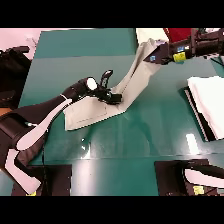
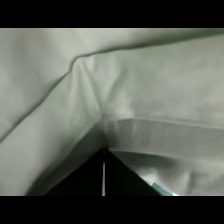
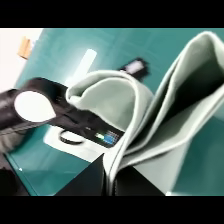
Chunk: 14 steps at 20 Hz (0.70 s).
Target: Fold the shirts.
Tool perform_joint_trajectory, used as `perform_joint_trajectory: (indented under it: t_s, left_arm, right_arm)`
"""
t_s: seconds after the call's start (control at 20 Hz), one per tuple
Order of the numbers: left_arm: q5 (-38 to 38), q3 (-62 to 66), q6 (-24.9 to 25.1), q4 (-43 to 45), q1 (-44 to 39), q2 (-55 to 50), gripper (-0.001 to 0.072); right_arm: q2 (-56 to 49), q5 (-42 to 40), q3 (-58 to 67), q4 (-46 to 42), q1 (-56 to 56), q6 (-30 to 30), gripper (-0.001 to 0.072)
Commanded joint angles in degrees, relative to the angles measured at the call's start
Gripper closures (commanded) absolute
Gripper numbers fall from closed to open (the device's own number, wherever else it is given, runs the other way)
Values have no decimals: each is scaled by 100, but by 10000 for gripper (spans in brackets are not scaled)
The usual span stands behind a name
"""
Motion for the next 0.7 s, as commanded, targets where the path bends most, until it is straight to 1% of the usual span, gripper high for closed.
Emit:
perform_joint_trajectory:
  t_s: [0.0,0.1,0.15,0.25,0.4,0.45,0.5,0.55,0.6,0.65]
  left_arm:
    - [-378,411,4,46,221,59,684]
    - [-656,629,4,256,533,372,684]
    - [-787,688,4,463,750,612,684]
    - [-1043,748,2,992,1244,1174,684]
    - [-1322,748,4,1757,2114,2214,683]
    - [-1368,748,2,1998,2378,2544,683]
    - [-1397,748,2,2260,2640,2879,683]
    - [-1416,748,2,2448,2859,3154,683]
    - [-1443,748,2,2557,3080,3405,683]
    - [-1467,745,0,2555,3252,3580,683]
  right_arm:
    - [-22,-214,83,20,450,166,696]
    - [-98,-280,83,35,715,177,696]
    - [-162,-341,81,179,868,175,695]
    - [-367,-597,83,785,1257,109,696]
    - [-844,-1349,83,1534,2262,-387,695]
    - [-1049,-1674,85,1725,2656,-487,695]
    - [-1290,-2098,83,1952,3086,-732,694]
    - [-1521,-2481,85,2164,3460,-1023,643]
    - [-1766,-2802,111,2433,3786,-1276,455]
    - [-2024,-2855,278,2457,3993,-1300,360]
